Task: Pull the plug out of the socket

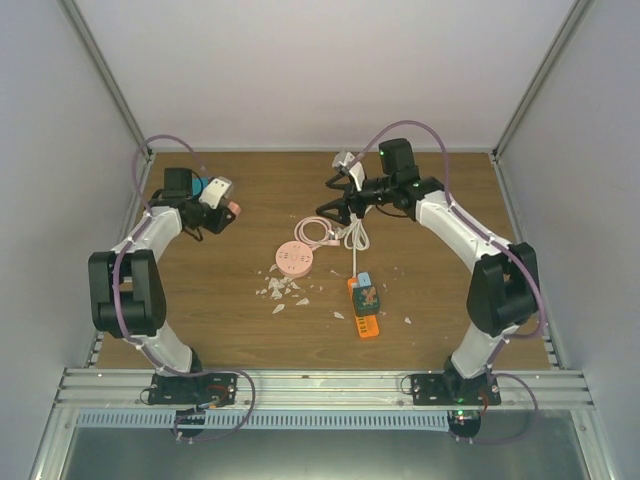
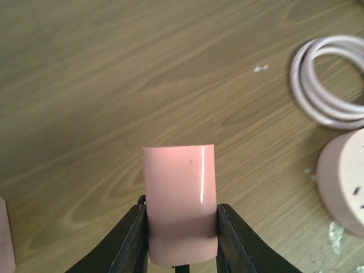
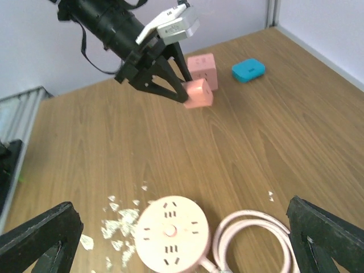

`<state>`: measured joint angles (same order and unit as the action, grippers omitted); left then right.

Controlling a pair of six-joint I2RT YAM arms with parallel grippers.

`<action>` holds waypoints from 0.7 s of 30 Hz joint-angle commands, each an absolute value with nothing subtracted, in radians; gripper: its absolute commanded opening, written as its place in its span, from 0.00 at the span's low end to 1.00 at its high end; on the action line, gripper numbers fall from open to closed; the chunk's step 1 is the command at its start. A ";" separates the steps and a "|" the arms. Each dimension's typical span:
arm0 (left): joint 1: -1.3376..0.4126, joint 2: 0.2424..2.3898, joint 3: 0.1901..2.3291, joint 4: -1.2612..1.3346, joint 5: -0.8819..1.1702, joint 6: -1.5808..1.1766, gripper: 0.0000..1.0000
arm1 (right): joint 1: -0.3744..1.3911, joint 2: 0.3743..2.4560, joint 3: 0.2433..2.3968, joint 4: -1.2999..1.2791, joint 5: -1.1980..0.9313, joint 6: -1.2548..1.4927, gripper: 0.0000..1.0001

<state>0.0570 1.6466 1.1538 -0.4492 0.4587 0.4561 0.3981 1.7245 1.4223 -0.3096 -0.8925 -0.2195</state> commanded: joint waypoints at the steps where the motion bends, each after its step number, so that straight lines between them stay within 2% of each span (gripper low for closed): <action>1: 0.094 1.697 1.176 -0.482 0.427 0.468 0.00 | 0.391 1.795 1.480 -0.465 -0.822 -0.425 0.99; 13: 0.142 1.846 1.223 -0.491 0.355 0.468 0.02 | 0.391 1.987 1.602 -0.574 -0.662 -0.535 0.93; 21: 0.149 1.877 1.211 -0.496 0.335 0.482 0.05 | 0.401 2.111 1.690 -0.606 -0.546 -0.537 0.79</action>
<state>0.1406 1.8641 1.1957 -0.5064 0.3458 0.4648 0.3985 2.0655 1.6505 -0.5800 -0.6289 -0.5259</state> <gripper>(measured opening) 0.288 0.816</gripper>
